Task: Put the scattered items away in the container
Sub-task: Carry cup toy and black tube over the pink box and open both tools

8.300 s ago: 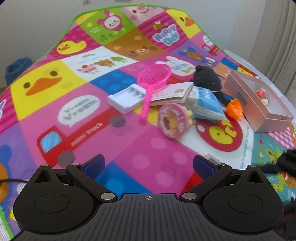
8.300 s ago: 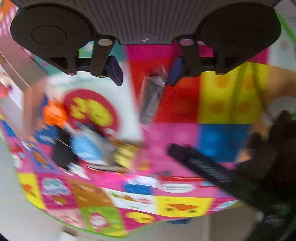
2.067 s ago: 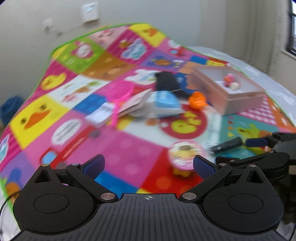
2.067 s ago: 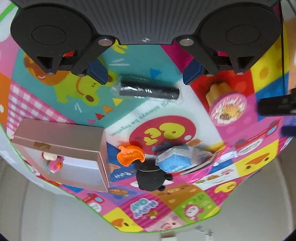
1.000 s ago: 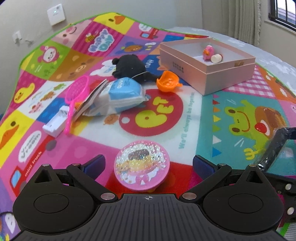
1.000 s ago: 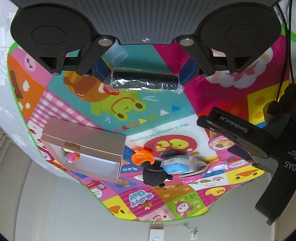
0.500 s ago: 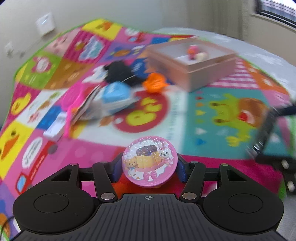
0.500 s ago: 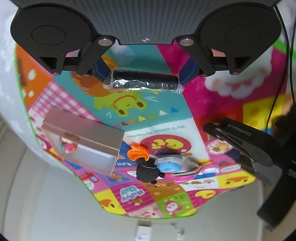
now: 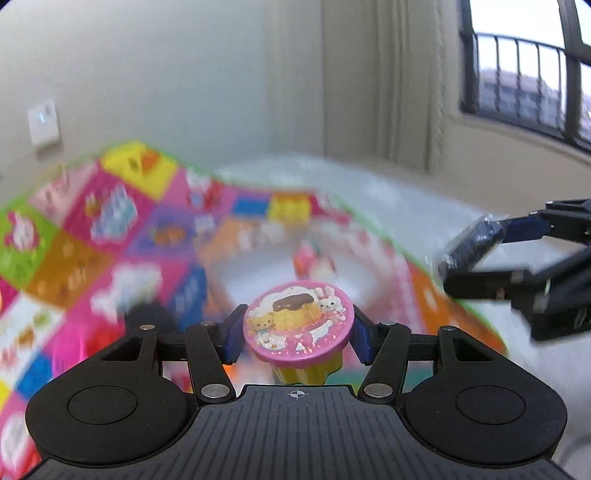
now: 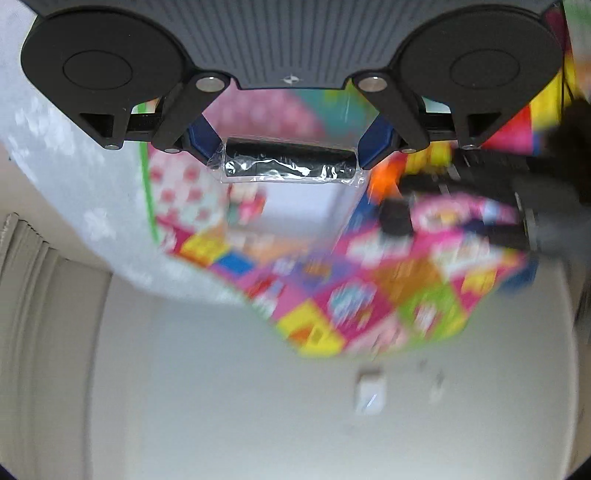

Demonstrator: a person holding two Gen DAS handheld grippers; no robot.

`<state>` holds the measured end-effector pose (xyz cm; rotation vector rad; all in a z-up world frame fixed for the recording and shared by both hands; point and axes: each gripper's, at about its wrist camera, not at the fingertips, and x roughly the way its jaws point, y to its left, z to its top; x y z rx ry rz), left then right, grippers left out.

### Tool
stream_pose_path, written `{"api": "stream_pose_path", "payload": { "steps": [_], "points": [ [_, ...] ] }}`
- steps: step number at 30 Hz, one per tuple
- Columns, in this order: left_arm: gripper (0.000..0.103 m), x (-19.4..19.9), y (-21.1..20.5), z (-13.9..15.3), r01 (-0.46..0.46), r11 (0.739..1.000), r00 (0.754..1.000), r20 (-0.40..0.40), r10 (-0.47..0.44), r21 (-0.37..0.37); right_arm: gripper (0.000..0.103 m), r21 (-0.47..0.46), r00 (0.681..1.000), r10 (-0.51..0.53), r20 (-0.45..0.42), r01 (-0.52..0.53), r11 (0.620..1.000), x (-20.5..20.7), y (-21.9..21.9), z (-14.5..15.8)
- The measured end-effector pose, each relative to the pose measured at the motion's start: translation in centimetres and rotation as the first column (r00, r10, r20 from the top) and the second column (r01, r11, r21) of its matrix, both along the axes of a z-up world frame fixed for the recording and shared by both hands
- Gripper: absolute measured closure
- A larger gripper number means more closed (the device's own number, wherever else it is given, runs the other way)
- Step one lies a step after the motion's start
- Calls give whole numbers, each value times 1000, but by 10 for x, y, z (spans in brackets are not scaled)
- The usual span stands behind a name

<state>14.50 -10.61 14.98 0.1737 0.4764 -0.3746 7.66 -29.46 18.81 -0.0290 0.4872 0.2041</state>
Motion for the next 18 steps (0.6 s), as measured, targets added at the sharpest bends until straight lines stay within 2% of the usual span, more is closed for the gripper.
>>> {"api": "stream_pose_path", "payload": {
  "steps": [1, 2, 4, 6, 8, 11, 15, 18],
  "points": [
    [16, 15, -5, 1, -7, 1000, 1000, 18, 7, 7, 21, 53, 1000, -6, 25, 4, 999, 17, -5, 8],
    [12, 28, -8, 0, -24, 1000, 999, 25, 24, 10, 17, 108, 999, -7, 31, 4, 994, 37, -9, 13],
    [9, 43, -3, 0, -90, 996, 996, 27, 90, 2, 17, 184, 999, -42, 9, 39, 982, 66, -17, 19],
    [6, 45, 12, -1, -144, 989, 990, -5, 143, -20, 17, 222, 998, -57, 5, 55, 973, 76, -22, 19],
    [5, 39, 32, -8, -195, 981, 980, -35, 195, -11, 15, 204, 998, -56, 16, 52, 978, 70, -20, 12],
    [4, 26, 62, -29, -261, 963, 960, -92, 266, 68, 15, 143, 1000, -20, -2, 20, 990, 59, -2, -13],
    [3, 0, 116, -55, -353, 926, 906, -200, 373, 130, 15, 93, 992, 92, -89, -84, 992, 50, 49, -48],
    [3, -26, 157, -63, -402, 901, 872, -233, 430, 160, 15, 62, 972, 191, -138, -184, 981, 47, 93, -59]
  ]
}}
